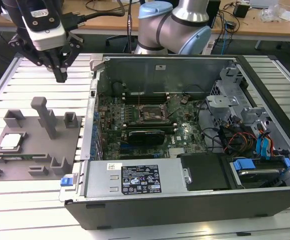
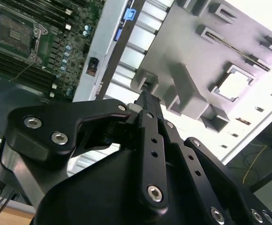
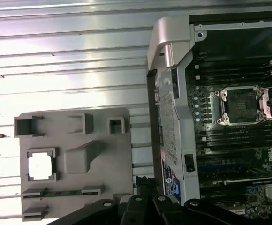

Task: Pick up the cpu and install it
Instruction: 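Reach for the cpu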

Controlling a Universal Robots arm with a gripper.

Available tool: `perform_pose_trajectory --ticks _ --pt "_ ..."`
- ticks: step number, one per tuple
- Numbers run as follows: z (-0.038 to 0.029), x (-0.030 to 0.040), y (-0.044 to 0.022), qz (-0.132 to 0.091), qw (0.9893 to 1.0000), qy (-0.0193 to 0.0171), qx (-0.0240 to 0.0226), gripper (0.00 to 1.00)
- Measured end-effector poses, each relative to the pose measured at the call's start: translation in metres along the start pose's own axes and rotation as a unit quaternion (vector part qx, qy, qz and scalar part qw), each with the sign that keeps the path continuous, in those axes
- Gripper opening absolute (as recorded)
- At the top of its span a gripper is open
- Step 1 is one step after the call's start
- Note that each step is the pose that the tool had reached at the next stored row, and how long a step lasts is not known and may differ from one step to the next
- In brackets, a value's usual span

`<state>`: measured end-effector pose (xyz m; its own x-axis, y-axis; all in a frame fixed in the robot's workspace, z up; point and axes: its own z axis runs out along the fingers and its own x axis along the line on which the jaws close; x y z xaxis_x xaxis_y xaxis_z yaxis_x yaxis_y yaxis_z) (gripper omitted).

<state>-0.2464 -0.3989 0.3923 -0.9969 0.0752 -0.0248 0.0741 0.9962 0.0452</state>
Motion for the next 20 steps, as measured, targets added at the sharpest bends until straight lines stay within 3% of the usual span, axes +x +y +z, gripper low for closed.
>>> perform_pose_trajectory --ticks 12,20 --pt "0.0041 0.024 -0.002 0.0 1.0 0.0 0.0 0.11" --pt "0.0056 0.0361 -0.0029 0.0 1.0 0.0 0.0 0.11"
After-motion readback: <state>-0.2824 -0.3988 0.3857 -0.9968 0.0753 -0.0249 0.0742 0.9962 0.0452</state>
